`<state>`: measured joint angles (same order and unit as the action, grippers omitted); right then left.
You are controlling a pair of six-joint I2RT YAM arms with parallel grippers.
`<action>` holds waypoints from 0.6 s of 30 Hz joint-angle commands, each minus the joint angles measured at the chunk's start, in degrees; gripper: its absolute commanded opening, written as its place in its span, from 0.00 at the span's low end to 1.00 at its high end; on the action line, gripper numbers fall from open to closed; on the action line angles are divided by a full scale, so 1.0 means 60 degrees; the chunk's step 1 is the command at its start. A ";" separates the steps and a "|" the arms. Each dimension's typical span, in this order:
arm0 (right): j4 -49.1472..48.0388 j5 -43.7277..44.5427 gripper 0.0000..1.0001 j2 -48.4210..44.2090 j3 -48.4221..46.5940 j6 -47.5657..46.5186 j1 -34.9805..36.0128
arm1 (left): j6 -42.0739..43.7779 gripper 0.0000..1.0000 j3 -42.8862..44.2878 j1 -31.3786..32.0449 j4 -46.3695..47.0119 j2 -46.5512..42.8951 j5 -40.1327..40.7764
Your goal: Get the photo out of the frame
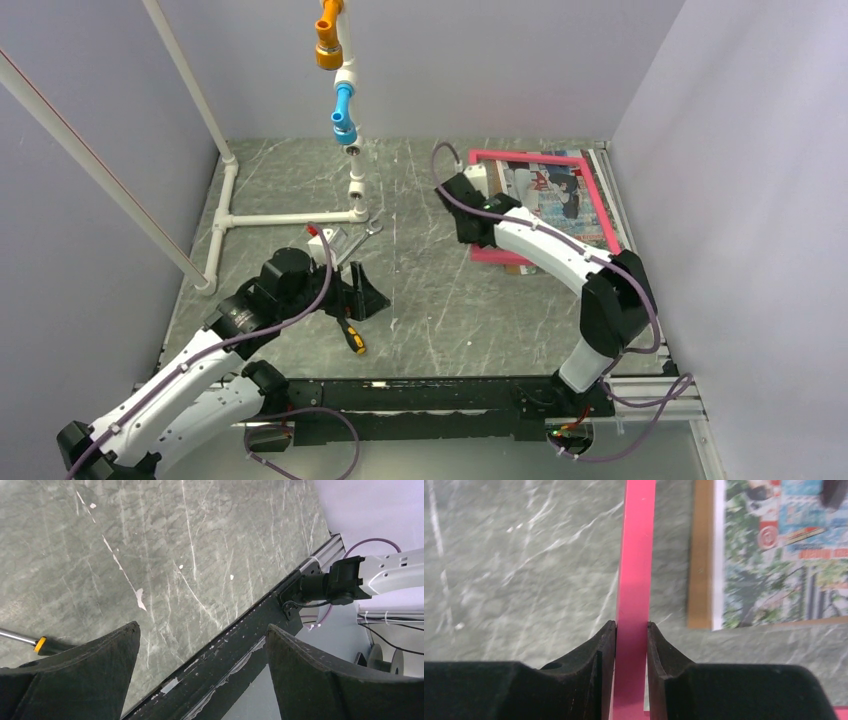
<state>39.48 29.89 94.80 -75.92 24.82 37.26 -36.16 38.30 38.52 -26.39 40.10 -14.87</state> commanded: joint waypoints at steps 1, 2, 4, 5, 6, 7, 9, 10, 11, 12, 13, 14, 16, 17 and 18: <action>0.0706 -0.0126 0.00 0.0077 -0.0467 0.1721 0.1070 | 0.0384 0.96 0.0699 -0.0038 -0.0420 -0.0216 0.0443; 0.0746 -0.0166 0.00 0.0177 -0.0484 0.1996 0.1373 | 0.0416 0.96 0.0789 -0.0041 -0.0505 -0.0264 0.0472; 0.0800 -0.0064 0.00 0.0389 -0.0559 0.2527 0.2071 | 0.0442 0.96 0.0863 -0.0038 -0.0673 -0.0375 0.0607; 0.0915 0.0033 0.00 0.0514 -0.0631 0.2805 0.2492 | 0.0446 0.96 0.0877 -0.0043 -0.0731 -0.0467 0.0663; 0.0990 0.0089 0.00 0.0653 -0.0709 0.3085 0.2790 | 0.0451 0.96 0.0881 -0.0035 -0.0793 -0.0541 0.0714; 0.1045 0.0124 0.00 0.0785 -0.0776 0.3349 0.3040 | 0.0450 0.97 0.0895 -0.0041 -0.0875 -0.0634 0.0775; 0.1060 0.0156 0.00 0.0998 -0.0885 0.3778 0.3511 | 0.0494 0.97 0.0887 -0.0046 -0.1022 -0.0810 0.0879; 0.1045 0.0200 0.00 0.1079 -0.0933 0.3965 0.3735 | 0.0501 0.97 0.0882 -0.0048 -0.1087 -0.0900 0.0929; 0.1012 0.0255 0.00 0.1165 -0.0971 0.4091 0.3953 | 0.0517 0.97 0.0894 -0.0047 -0.1174 -0.0980 0.0991; 0.0997 0.0359 0.00 0.1259 -0.1032 0.4189 0.4167 | 0.0532 0.97 0.0896 -0.0046 -0.1245 -0.1063 0.1061; 0.1046 0.0498 0.00 0.1363 -0.1100 0.4360 0.4320 | 0.0550 0.97 0.0883 -0.0043 -0.1304 -0.1175 0.1132; 0.1100 0.0598 0.00 0.1491 -0.1182 0.4435 0.4445 | 0.0563 0.98 0.0895 -0.0039 -0.1370 -0.1250 0.1186; 0.1200 0.0678 0.00 0.1689 -0.1342 0.4533 0.4586 | 0.0573 0.98 0.0910 -0.0043 -0.1495 -0.1370 0.1281; 0.1192 0.0712 0.00 0.1815 -0.1406 0.4511 0.4647 | 0.0577 0.98 0.0911 -0.0042 -0.1555 -0.1430 0.1310; 0.1246 0.0793 0.00 0.1886 -0.1499 0.4532 0.4710 | 0.0563 0.98 0.0896 -0.0037 -0.1576 -0.1494 0.1326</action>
<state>45.84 31.11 104.90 -80.95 48.75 64.73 -33.93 41.52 38.48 -34.41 32.69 -8.93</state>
